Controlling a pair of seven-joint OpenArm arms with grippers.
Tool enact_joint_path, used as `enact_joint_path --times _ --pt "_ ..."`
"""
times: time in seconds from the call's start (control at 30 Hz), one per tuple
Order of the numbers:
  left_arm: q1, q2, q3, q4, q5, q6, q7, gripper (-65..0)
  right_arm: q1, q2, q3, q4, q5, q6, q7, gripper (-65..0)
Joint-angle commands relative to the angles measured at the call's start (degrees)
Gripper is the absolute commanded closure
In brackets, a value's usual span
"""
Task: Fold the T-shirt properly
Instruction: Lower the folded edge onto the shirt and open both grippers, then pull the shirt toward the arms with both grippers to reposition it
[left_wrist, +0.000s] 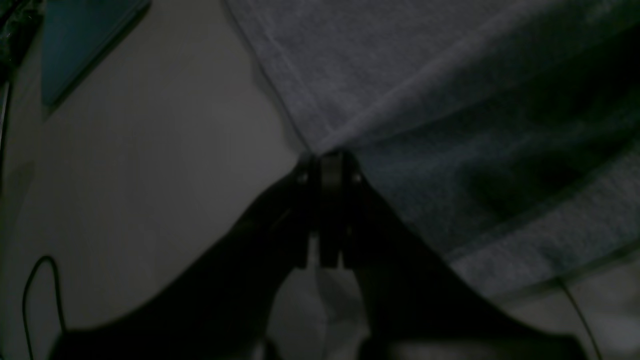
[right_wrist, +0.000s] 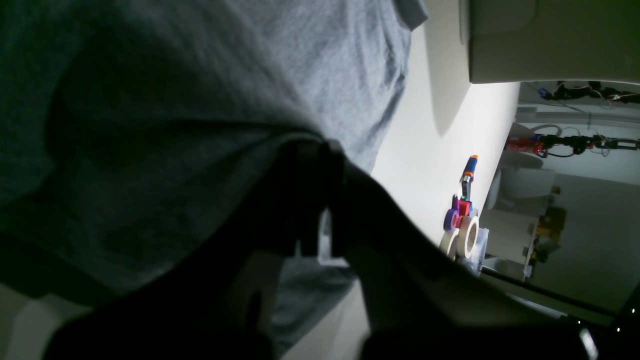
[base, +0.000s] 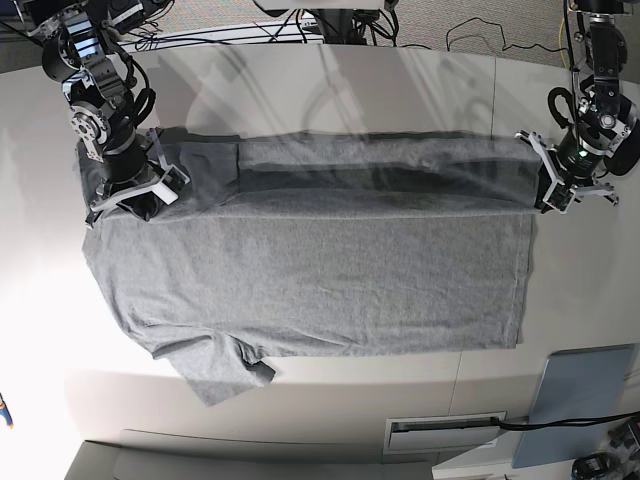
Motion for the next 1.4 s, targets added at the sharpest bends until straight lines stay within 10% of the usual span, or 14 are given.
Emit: enact_joint_path --times 0.0,0.2,0.37,0.6,0.8,0.97,1.37 --pt "-0.3 -1.1 -0.5 0.8 -0.2 0.7 -1.0 0.0 0.5 1.0 0.5 0.7 -0.7 -1.0 0.2 0.0" --pt "-0.3 -1.1 -0.5 0.8 -0.2 0.7 -1.0 0.0 0.5 1.0 0.5 0.7 -0.7 -1.0 0.0 0.0" --pt "-0.3 -1.1 -0.5 0.8 -0.2 1.4 -1.0 -1.6 0.7 1.0 0.5 0.7 -0.7 -1.1 0.0 -22.6" --pt "-0.3 -1.1 -0.5 0.8 -1.1 7.1 -0.7 -29.5 1.3 1.0 0.5 0.7 -0.7 -5.8 -1.9 -23.6" --pt "-0.3 -1.1 -0.5 0.8 -9.8 9.7 3.3 -28.1 1.3 1.0 0.5 0.7 0.5 -12.8 -4.5 -23.1" --pt "0.2 -0.8 -0.5 0.8 -21.0 4.5 6.9 0.0 1.1 0.3 0.5 0.7 6.2 -15.2 -6.6 -1.4" --pt "-0.5 9.4 -0.5 -3.4 -25.1 6.2 9.7 0.0 0.7 -7.5 6.8 -8.8 15.5 -12.0 -4.4 0.0"
